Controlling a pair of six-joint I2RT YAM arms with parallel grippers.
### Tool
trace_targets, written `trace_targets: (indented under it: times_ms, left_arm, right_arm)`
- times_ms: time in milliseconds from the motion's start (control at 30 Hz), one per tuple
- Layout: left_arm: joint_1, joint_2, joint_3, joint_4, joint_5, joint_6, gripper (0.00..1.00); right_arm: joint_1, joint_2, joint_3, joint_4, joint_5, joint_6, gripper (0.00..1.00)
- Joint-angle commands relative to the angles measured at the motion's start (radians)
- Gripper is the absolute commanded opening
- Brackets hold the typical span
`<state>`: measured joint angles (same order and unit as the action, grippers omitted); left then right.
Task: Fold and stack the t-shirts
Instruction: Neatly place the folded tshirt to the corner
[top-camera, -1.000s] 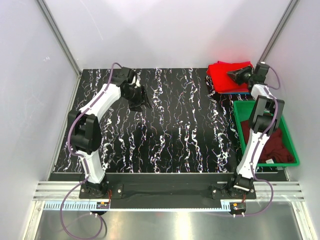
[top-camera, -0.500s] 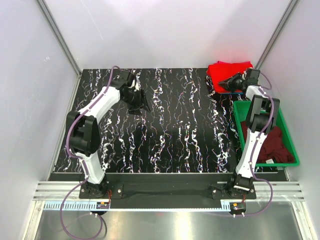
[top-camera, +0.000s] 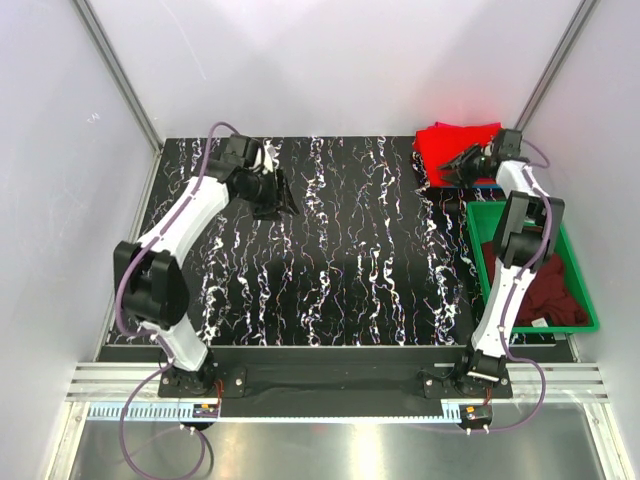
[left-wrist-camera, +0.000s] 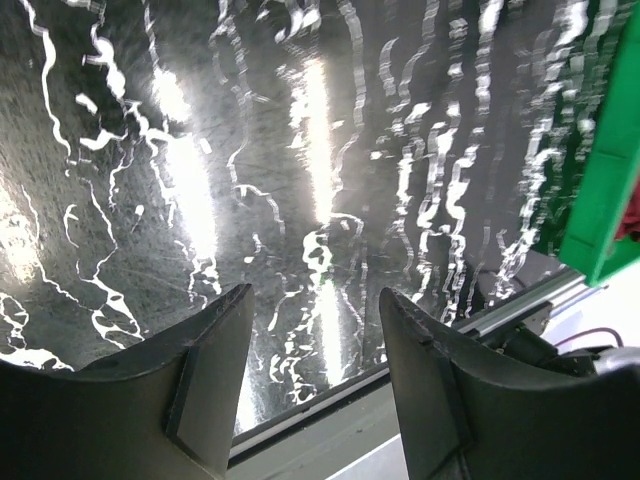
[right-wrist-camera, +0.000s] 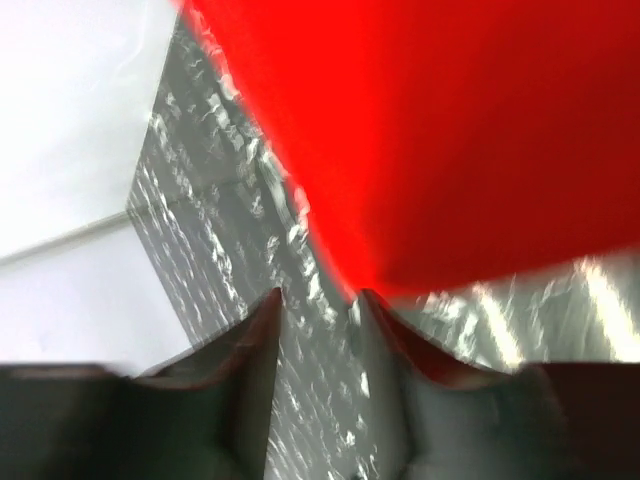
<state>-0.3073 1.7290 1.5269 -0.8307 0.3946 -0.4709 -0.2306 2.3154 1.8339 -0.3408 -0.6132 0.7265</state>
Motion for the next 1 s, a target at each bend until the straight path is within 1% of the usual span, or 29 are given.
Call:
trace_targets:
  times_ms: [0, 33, 67, 100, 133, 167, 233, 267, 333, 400, 433, 533, 600, 667, 733, 800, 967]
  left_arm:
    - [-0.003, -0.118, 0.032, 0.082, 0.032, 0.012, 0.58]
    - [-0.003, -0.159, 0.032, 0.122, 0.032, 0.003, 0.59]
    - [-0.003, -0.187, 0.024, 0.143, 0.032, -0.023, 0.59]
    - [-0.003, -0.213, 0.009, 0.174, 0.032, -0.041, 0.60]
    - [-0.003, -0.271, -0.026, 0.235, 0.038, -0.058, 0.60]
    - [-0.001, -0.302, -0.052, 0.267, 0.038, -0.089, 0.71]
    - [-0.001, -0.356, -0.105, 0.342, 0.043, -0.115, 0.83]
    - [0.000, -0.391, -0.111, 0.352, 0.046, -0.127, 0.99]
    - [-0.001, -0.411, -0.105, 0.328, 0.043, -0.132, 0.99]
    - [0.002, -0.431, -0.109, 0.317, 0.035, -0.135, 0.99]
    - [0.002, -0.442, -0.116, 0.311, 0.026, -0.133, 0.99]
    - [0.004, -0.482, -0.114, 0.282, 0.001, -0.120, 0.99]
    - [0.004, -0.512, -0.114, 0.281, 0.016, -0.121, 0.99]
    - [0.004, -0.535, -0.116, 0.300, 0.050, -0.110, 0.99]
    - [0.002, -0.574, -0.119, 0.327, 0.107, -0.092, 0.99]
    - [0.002, -0.612, -0.114, 0.302, 0.112, -0.081, 0.99]
    - [0.004, -0.681, -0.111, 0.249, 0.095, -0.066, 0.99]
  right_arm:
    - [0.017, -0.252, 0.122, -0.199, 0.050, -0.078, 0.47]
    - [0.023, -0.296, 0.101, -0.228, 0.061, -0.082, 0.53]
    - [0.028, -0.394, 0.081, -0.274, 0.073, -0.090, 0.64]
    - [0.036, -0.446, 0.058, -0.289, 0.095, -0.094, 0.99]
    - [0.046, -0.494, 0.038, -0.308, 0.096, -0.104, 1.00]
    - [0.054, -0.580, 0.010, -0.360, 0.102, -0.123, 1.00]
    - [0.068, -0.660, -0.034, -0.414, 0.130, -0.128, 1.00]
    - [0.085, -0.729, -0.053, -0.447, 0.118, -0.127, 1.00]
    - [0.114, -0.827, -0.114, -0.480, 0.107, -0.118, 1.00]
    - [0.126, -0.898, -0.166, -0.477, 0.080, -0.115, 1.00]
    - [0.126, -0.960, -0.211, -0.465, 0.072, -0.104, 1.00]
    - [0.126, -1.062, -0.246, -0.467, 0.050, -0.131, 1.00]
    - [0.126, -1.094, -0.258, -0.489, 0.066, -0.133, 1.00]
    - [0.126, -1.122, -0.266, -0.507, 0.034, -0.131, 1.00]
    - [0.152, -1.151, -0.278, -0.506, 0.056, -0.124, 1.00]
    - [0.155, -1.175, -0.320, -0.465, 0.014, -0.087, 1.00]
    - [0.155, -1.193, -0.282, -0.466, 0.015, -0.084, 1.00]
